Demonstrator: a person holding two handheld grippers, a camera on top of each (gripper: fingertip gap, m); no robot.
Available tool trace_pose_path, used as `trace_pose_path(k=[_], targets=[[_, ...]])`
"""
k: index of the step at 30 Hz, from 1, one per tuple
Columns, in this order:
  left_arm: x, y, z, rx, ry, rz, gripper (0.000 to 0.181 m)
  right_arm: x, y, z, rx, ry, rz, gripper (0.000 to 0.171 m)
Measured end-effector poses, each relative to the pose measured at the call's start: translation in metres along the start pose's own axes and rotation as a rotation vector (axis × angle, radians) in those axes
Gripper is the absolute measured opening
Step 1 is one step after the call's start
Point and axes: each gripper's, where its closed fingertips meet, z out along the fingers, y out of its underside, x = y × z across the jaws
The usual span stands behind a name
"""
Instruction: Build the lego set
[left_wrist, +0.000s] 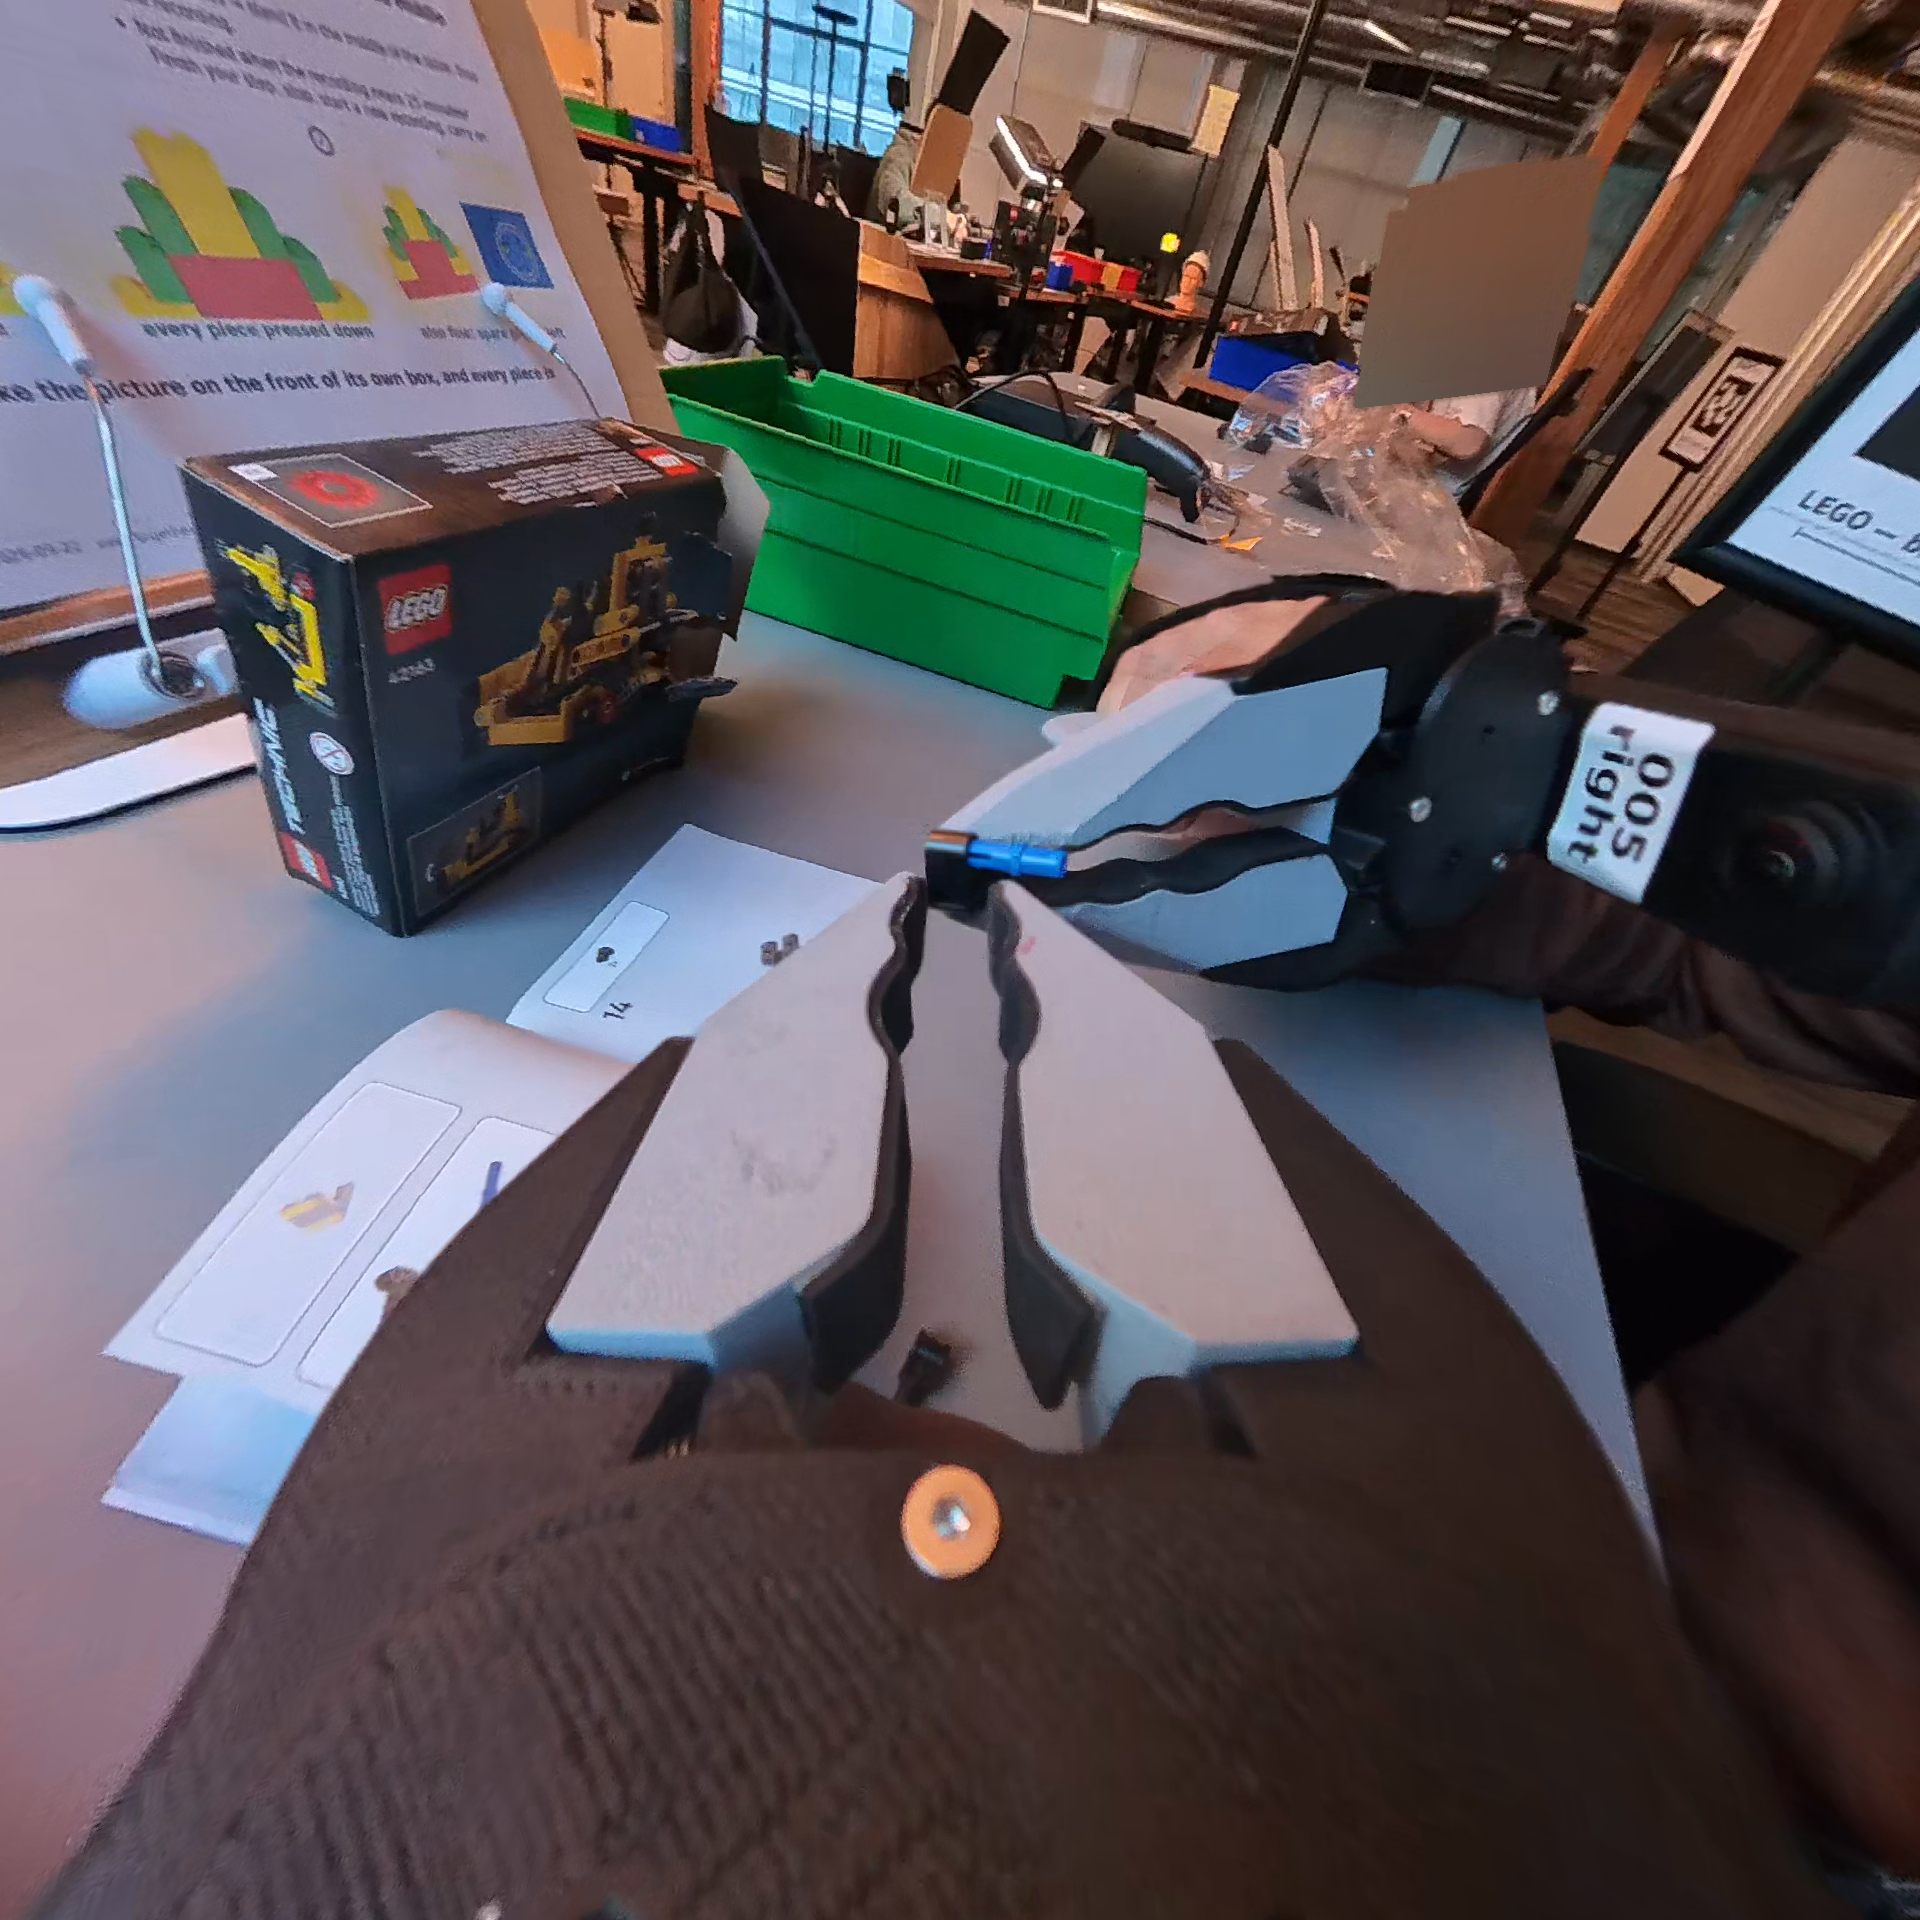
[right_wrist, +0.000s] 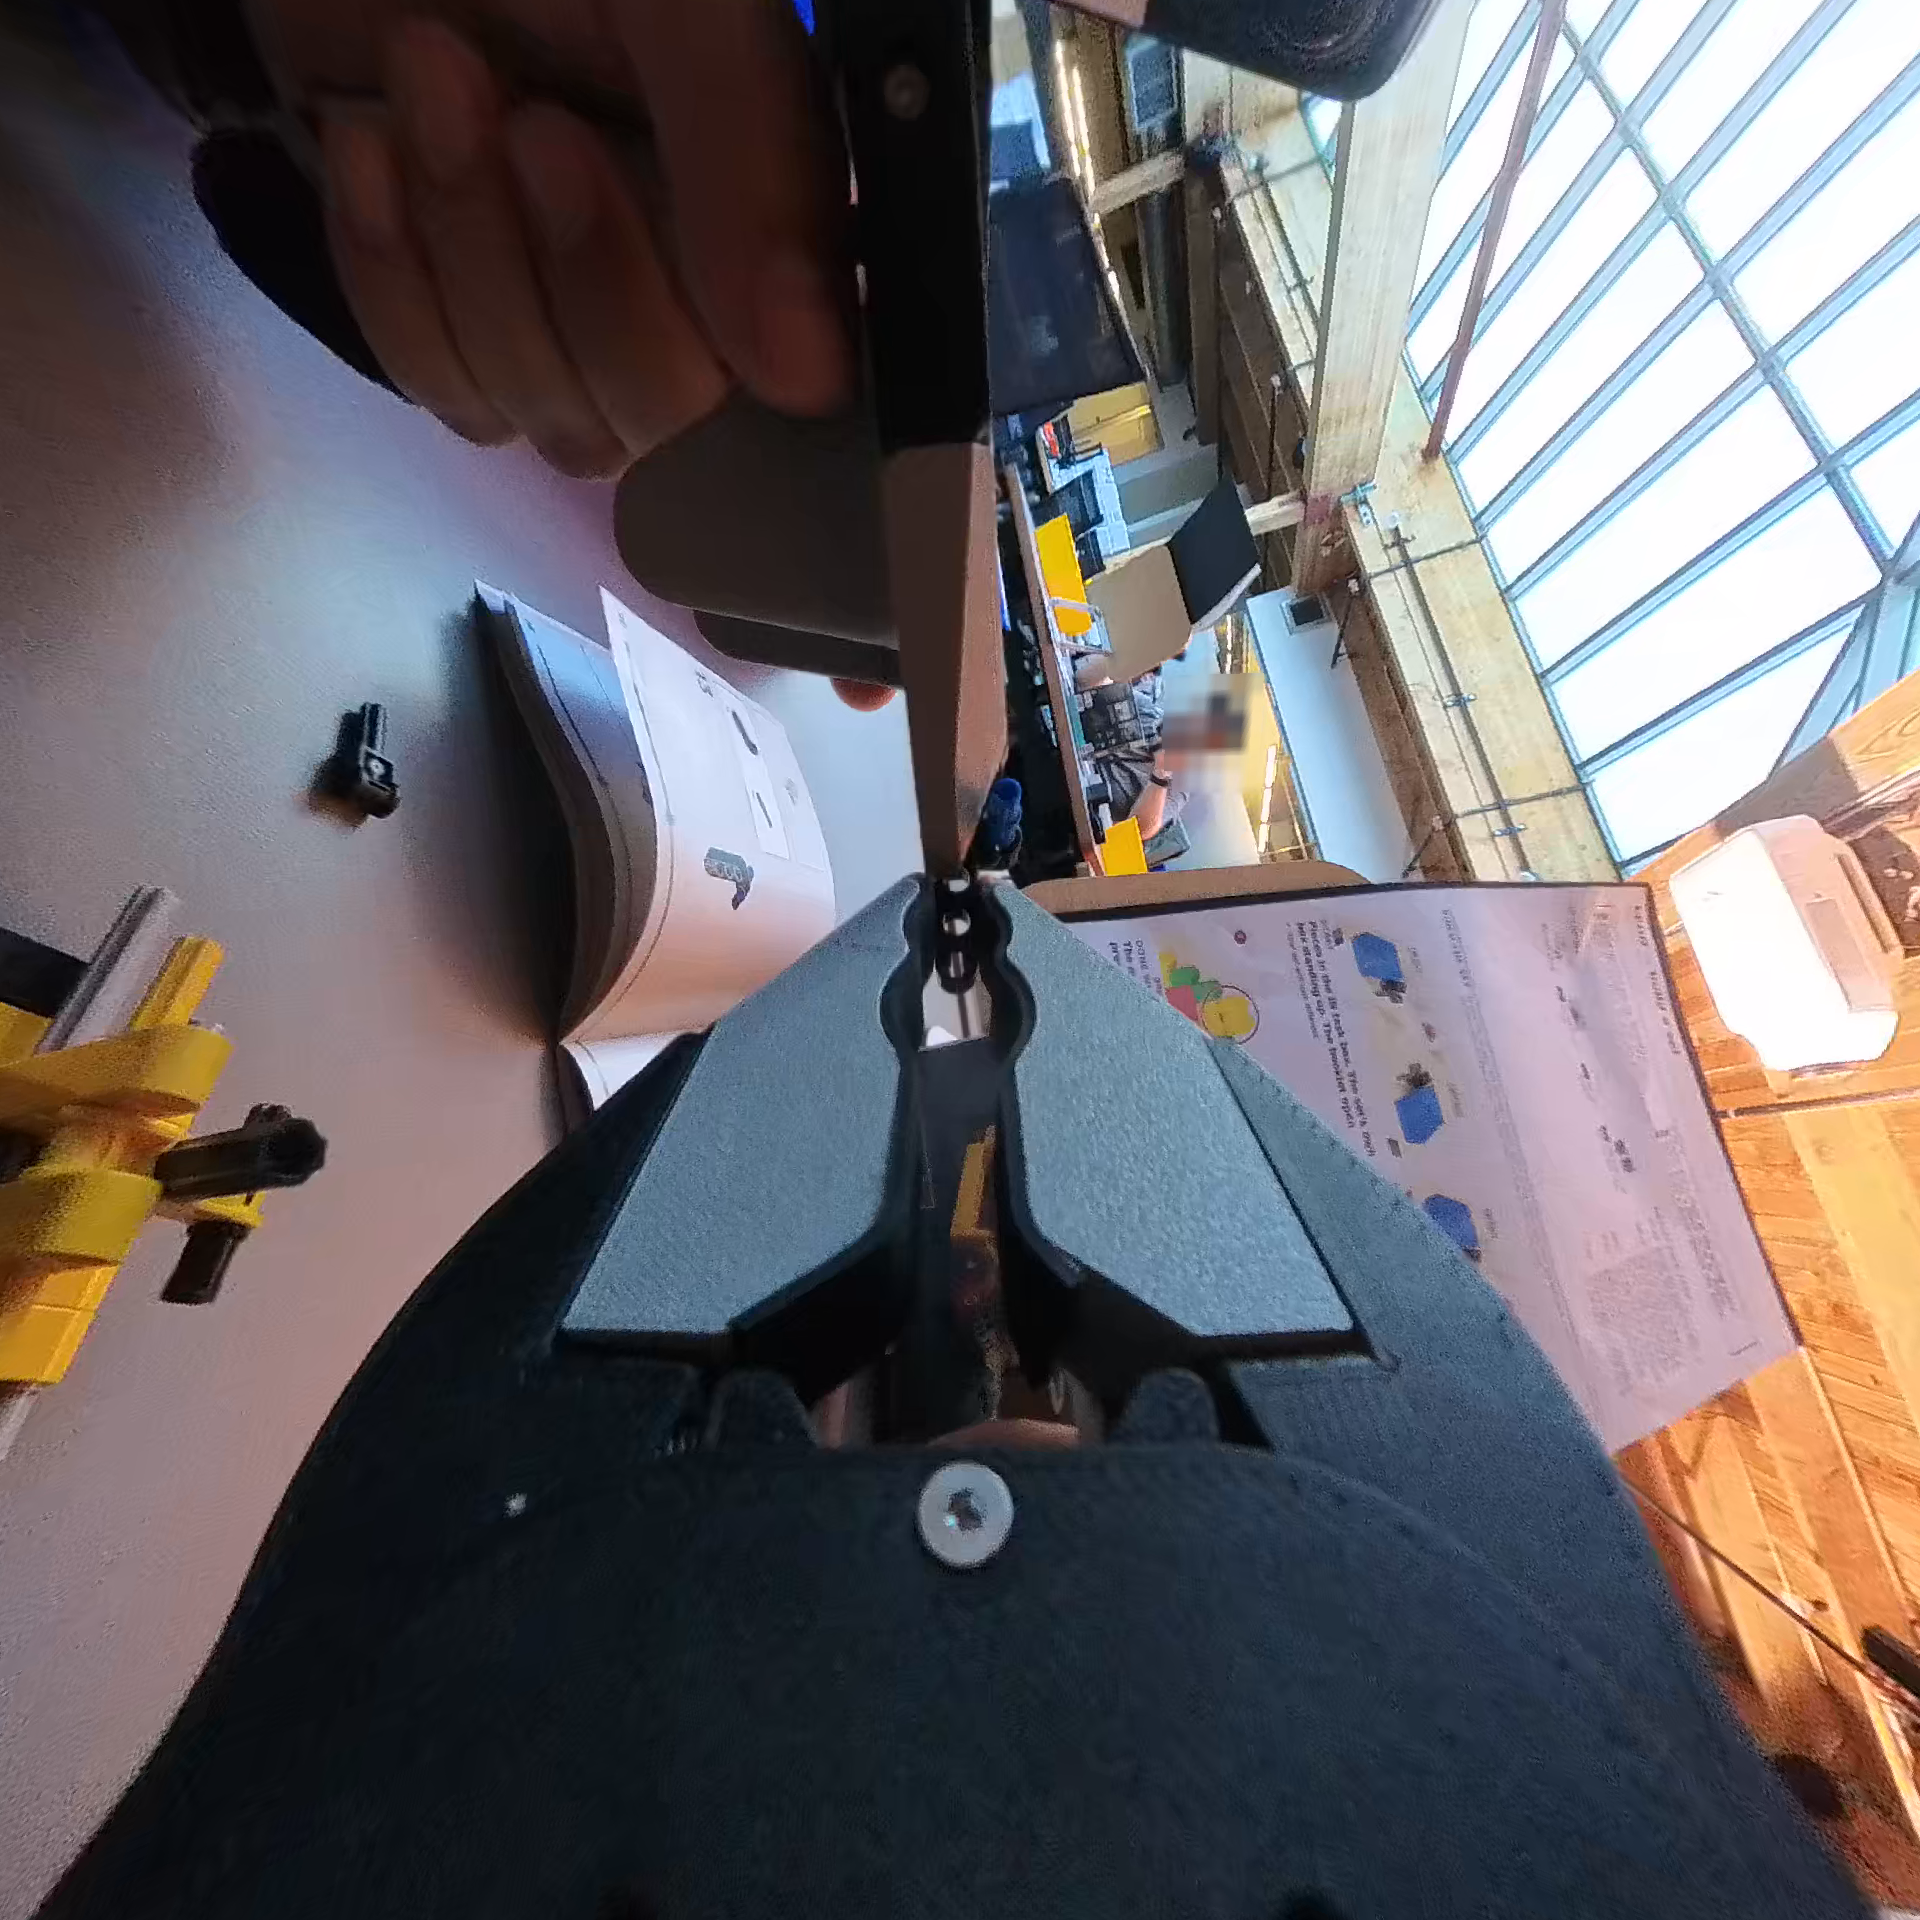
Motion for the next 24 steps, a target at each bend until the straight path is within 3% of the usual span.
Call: trace_pose_path(k=[7, 15, 20, 24], targets=[[0.002, -0.001, -0.001, -0.007, -0.018, 0.106, 0.005, -0.001, -0.001, 0.000, 0.032, -0.038, 0.068, 0.006], [0.002, 0.006, 0.000, -0.054, -0.069, 0.337, 0.005, -0.016, -0.006, -0.018, 0.255, -0.506, 0.738, 0.041], [0.013, 0.006, -0.001, -0.049, -0.043, 0.436, 0.005, -0.008, -0.011, -0.027, 0.379, -0.612, 0.936, 0.035], [0.020, 0.009, 0.000, -0.050, -0.015, 0.469, 0.005, -0.006, -0.019, -0.030, 0.409, -0.603, 0.911, 0.027]])
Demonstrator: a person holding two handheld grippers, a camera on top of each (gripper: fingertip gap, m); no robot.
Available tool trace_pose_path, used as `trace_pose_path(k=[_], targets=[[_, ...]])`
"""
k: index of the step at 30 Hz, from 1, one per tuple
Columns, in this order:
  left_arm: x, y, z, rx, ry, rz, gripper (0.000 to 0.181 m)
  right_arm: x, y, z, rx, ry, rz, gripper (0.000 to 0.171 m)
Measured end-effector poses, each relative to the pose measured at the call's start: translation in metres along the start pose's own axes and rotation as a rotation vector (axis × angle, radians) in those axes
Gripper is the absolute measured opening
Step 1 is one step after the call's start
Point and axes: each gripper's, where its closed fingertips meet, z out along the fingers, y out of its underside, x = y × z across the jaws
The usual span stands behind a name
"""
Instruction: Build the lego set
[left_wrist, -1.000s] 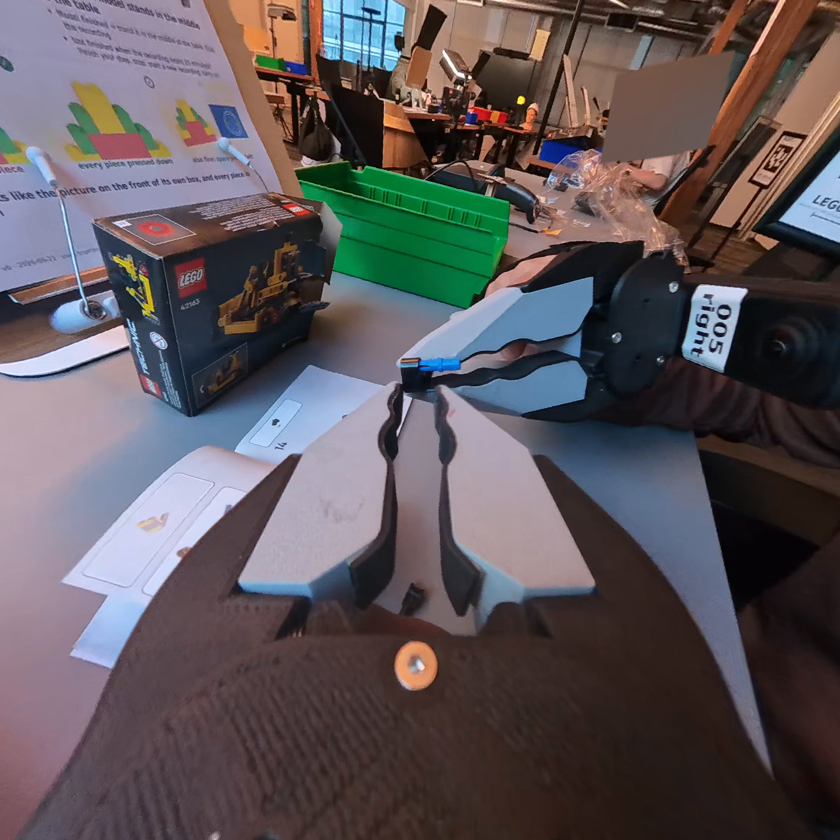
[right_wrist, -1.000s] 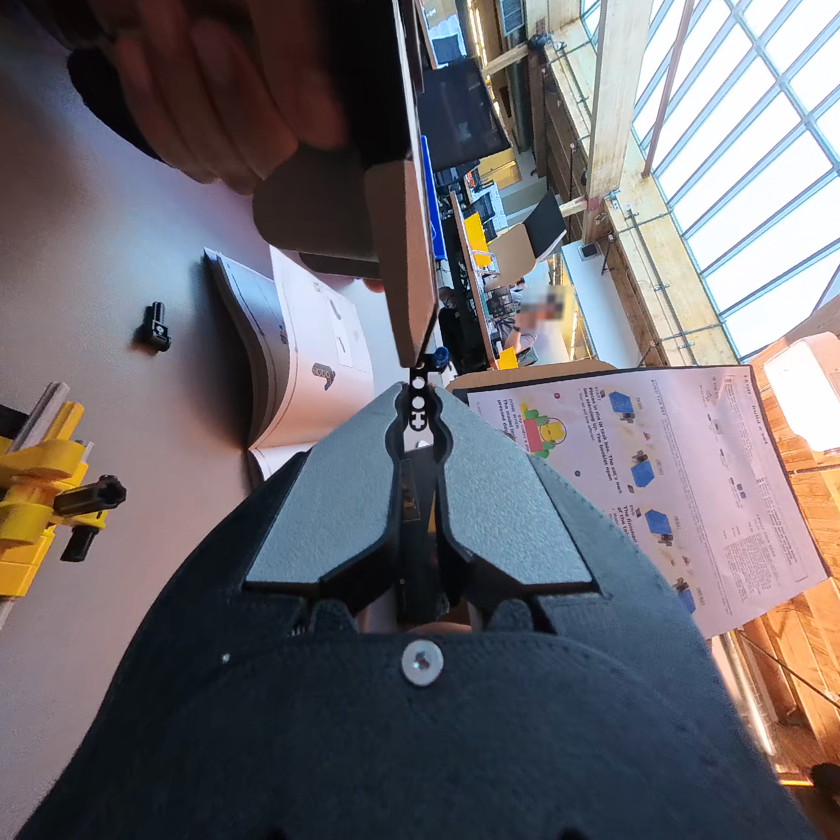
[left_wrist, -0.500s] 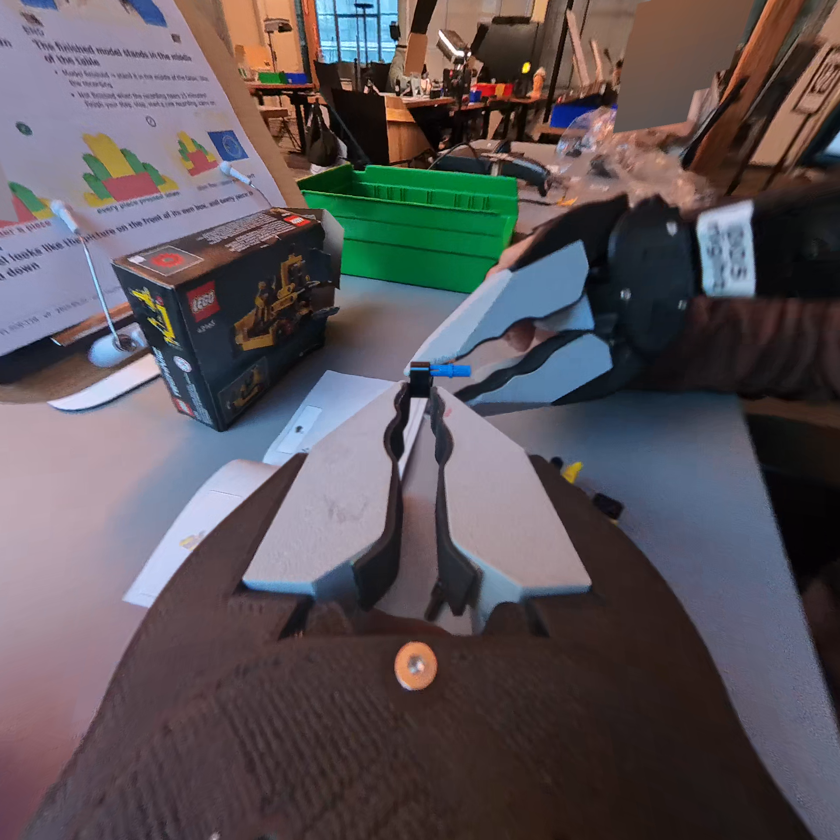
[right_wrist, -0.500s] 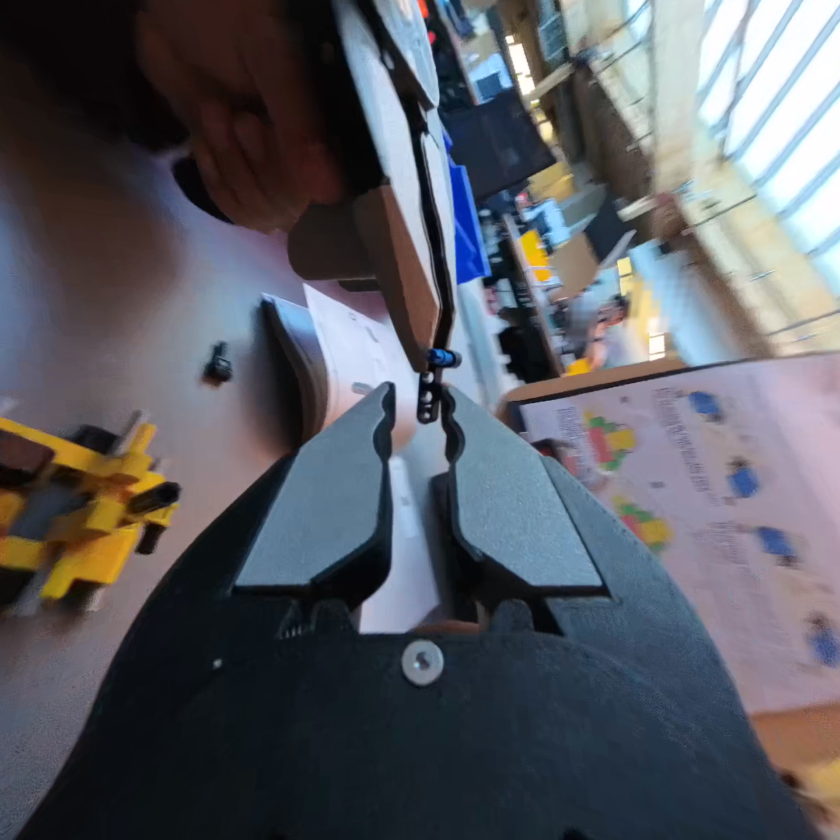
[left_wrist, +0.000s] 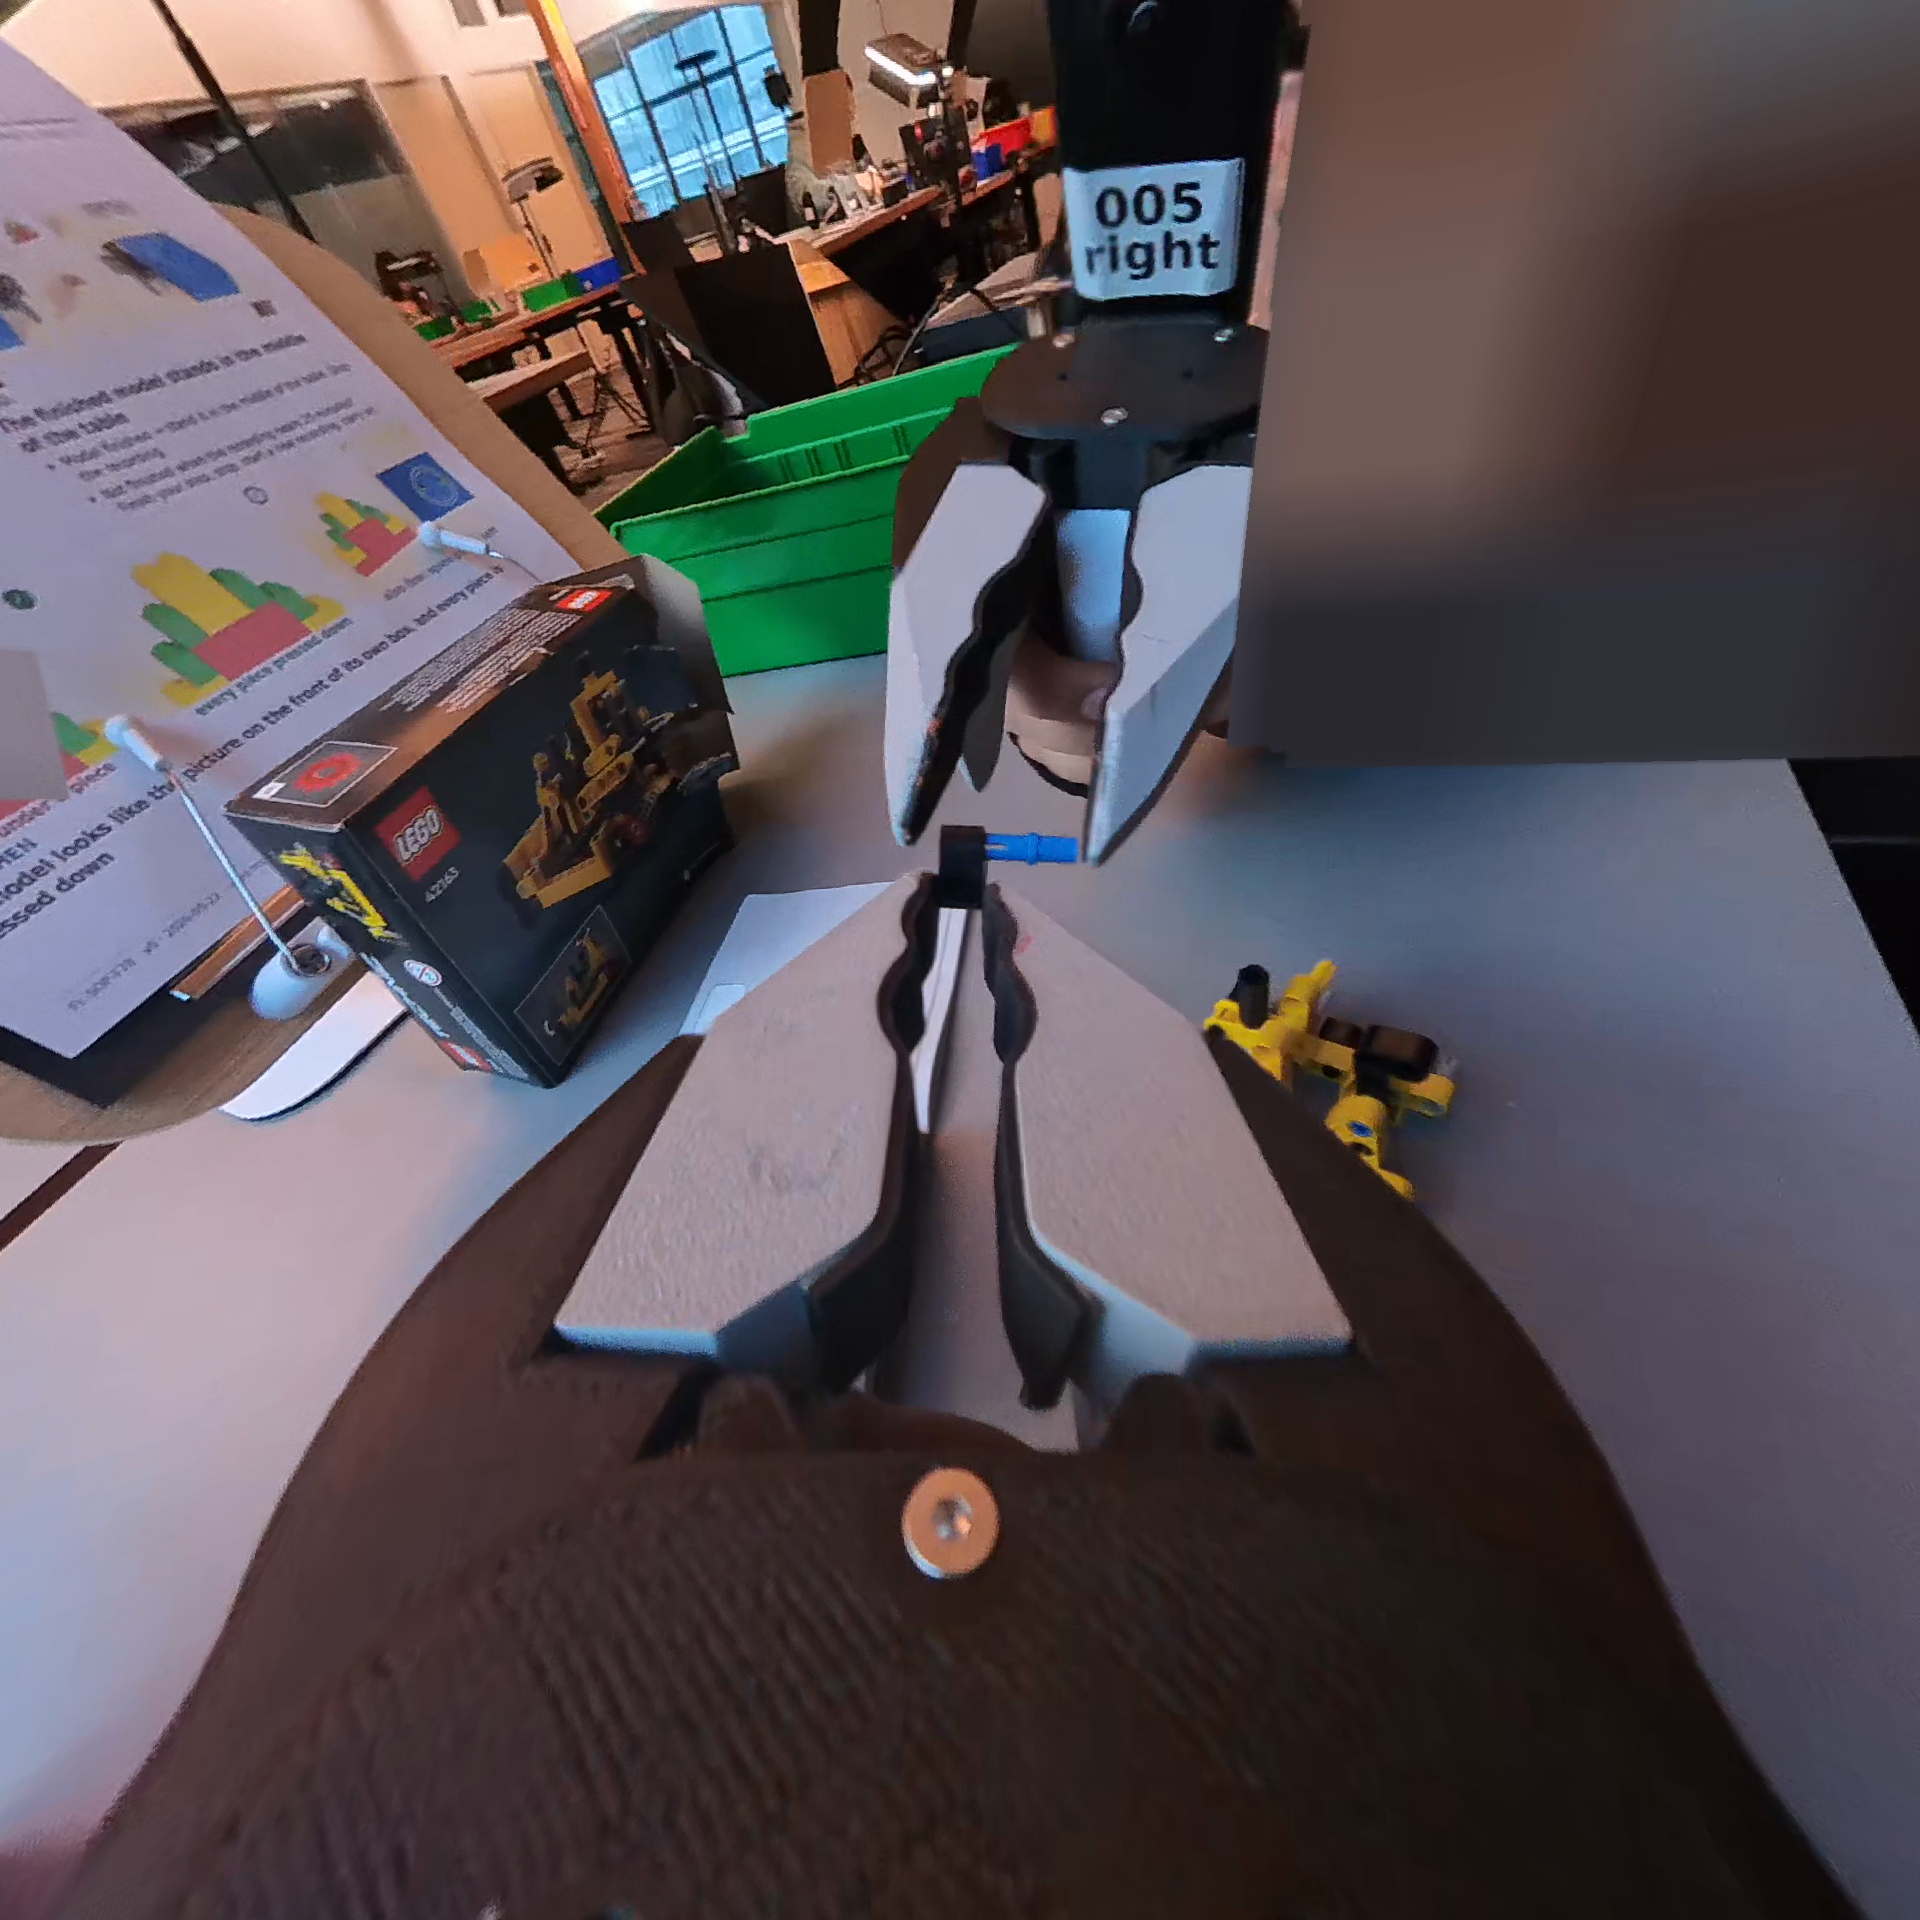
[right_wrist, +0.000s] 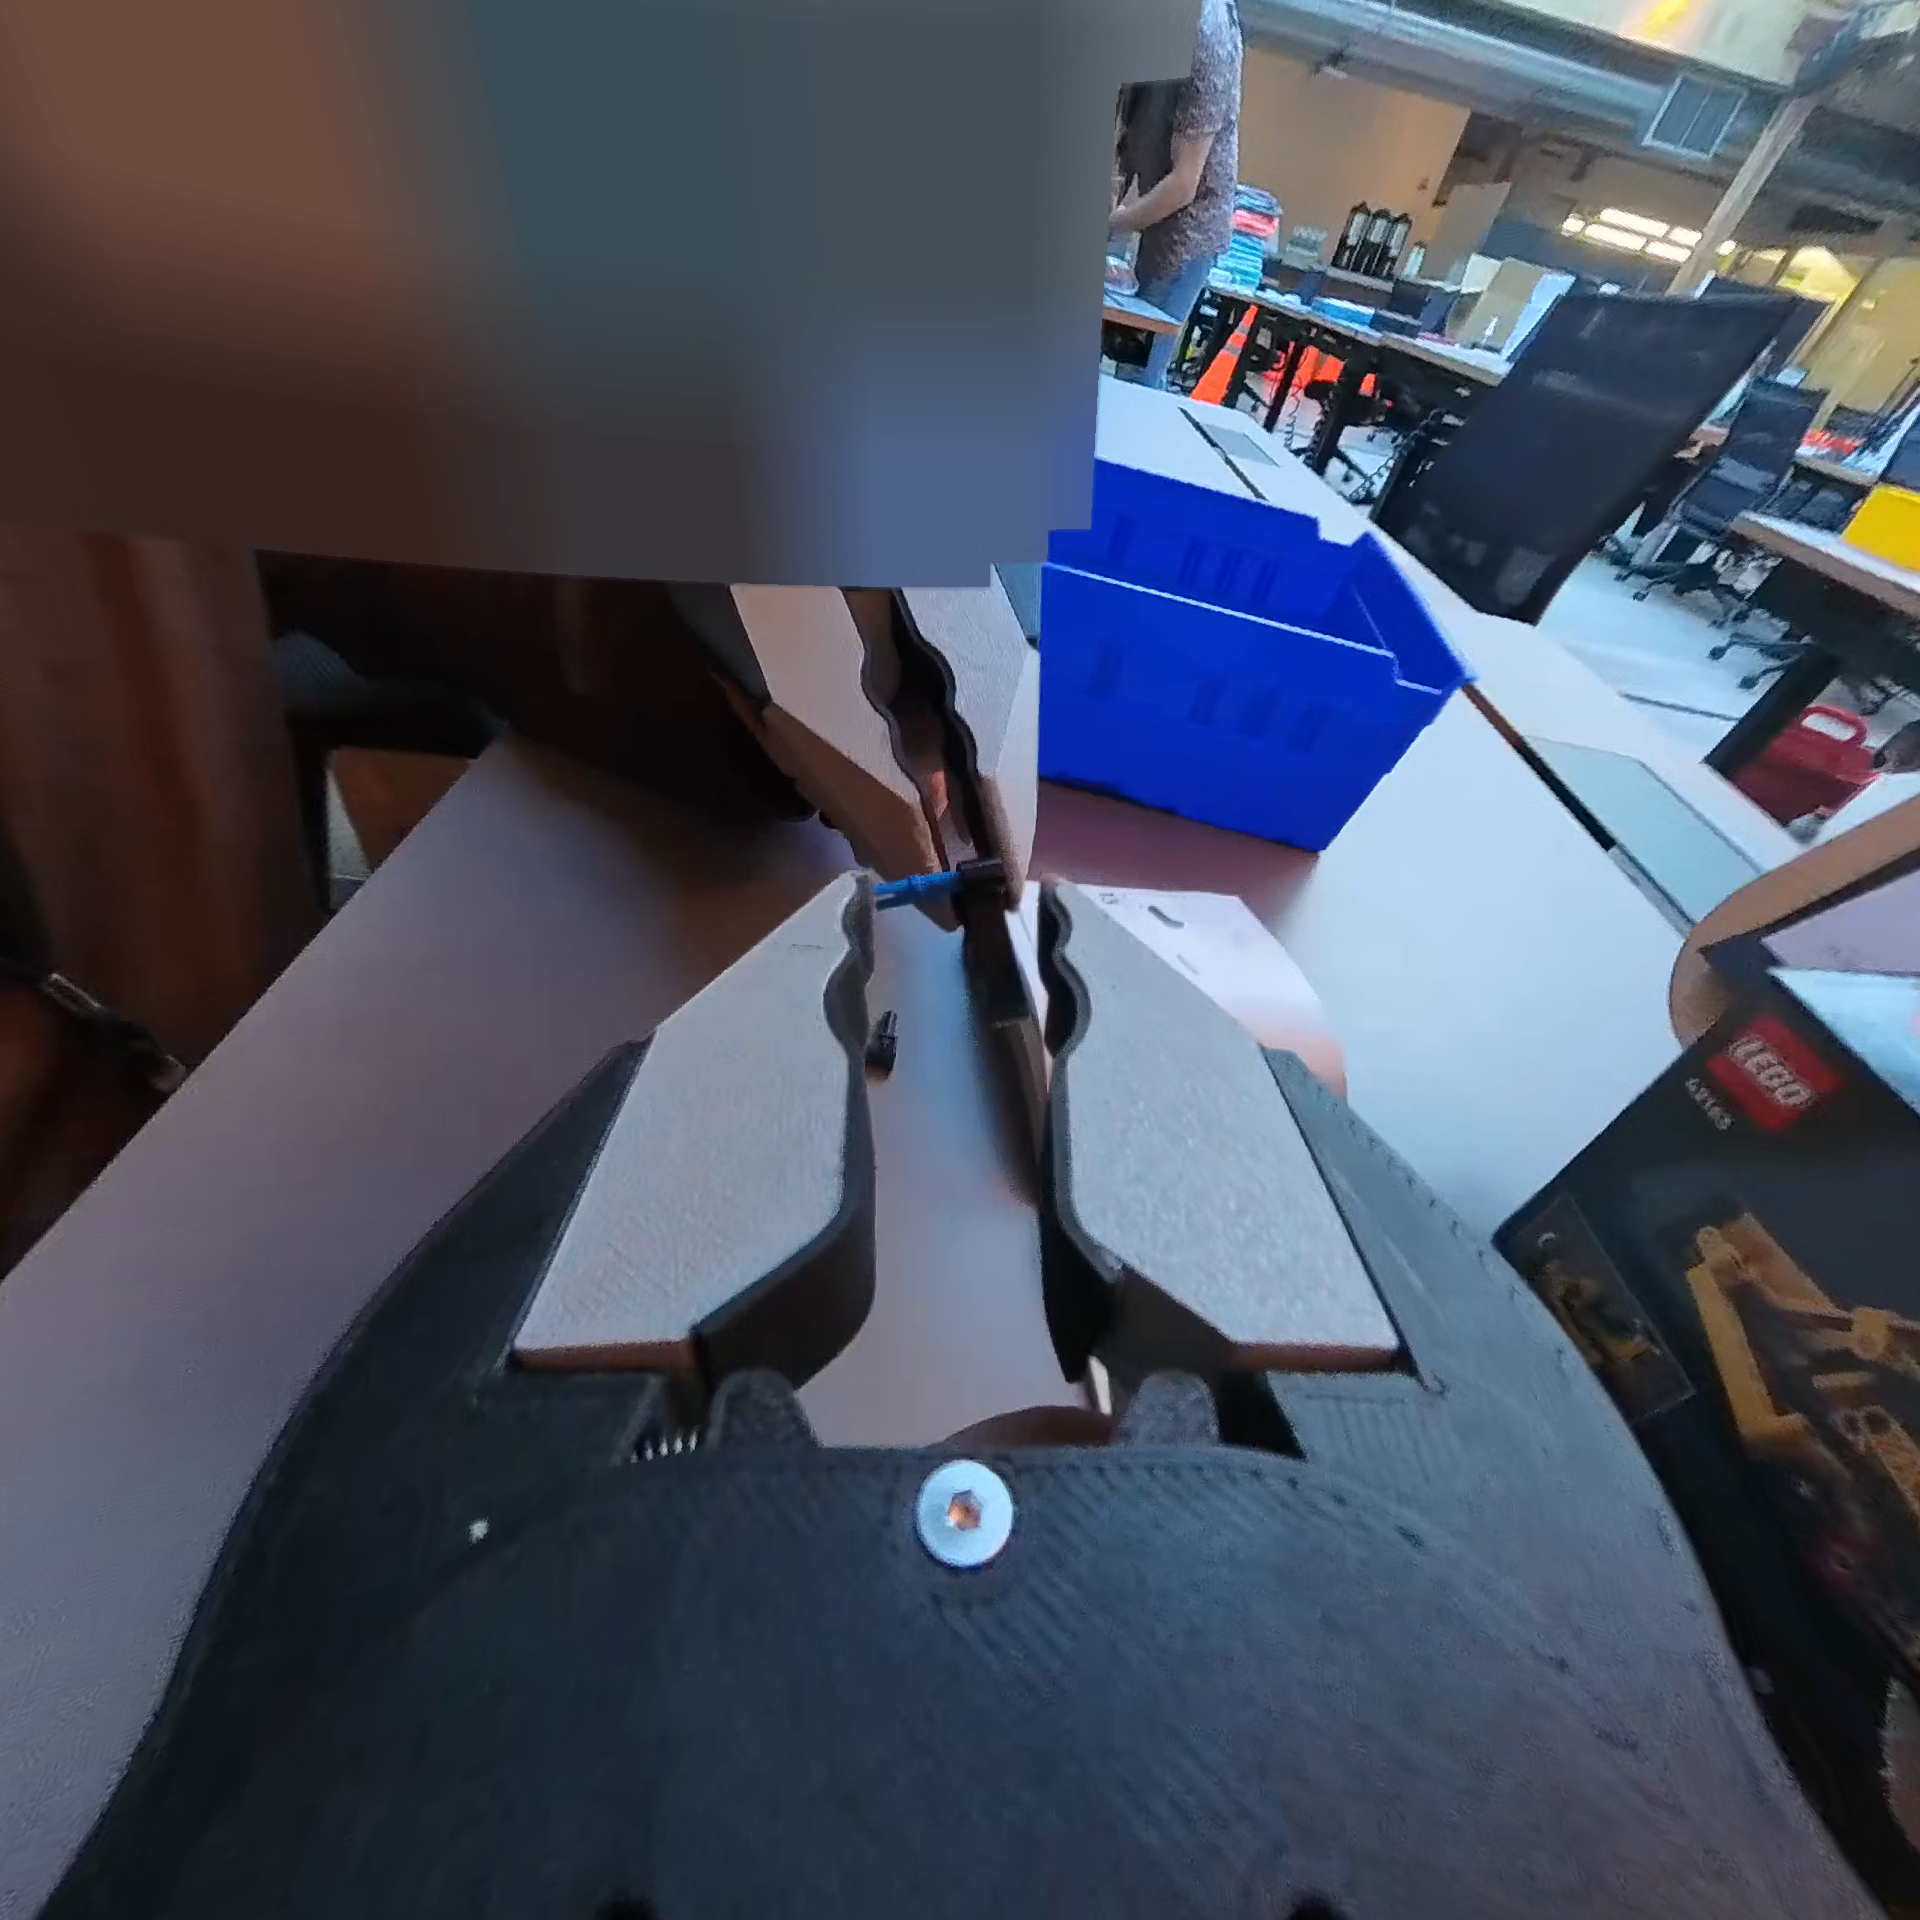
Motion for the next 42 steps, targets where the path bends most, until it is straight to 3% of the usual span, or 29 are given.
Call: trace_pose_path(k=[14, 31, 42], targets=[[0.003, -0.011, -0.007, 0.019, -0.073, 0.228, 0.005, -0.010, -0.012, -0.001, -0.051, 0.116, -0.307, 0.020], [0.016, -0.011, -0.009, -0.004, -0.057, 0.370, 0.005, -0.025, -0.009, -0.002, -0.097, 0.069, -0.380, 0.021], [0.014, -0.013, -0.010, -0.008, -0.088, 0.411, 0.005, -0.025, -0.012, -0.003, -0.139, 0.132, -0.506, 0.020]])
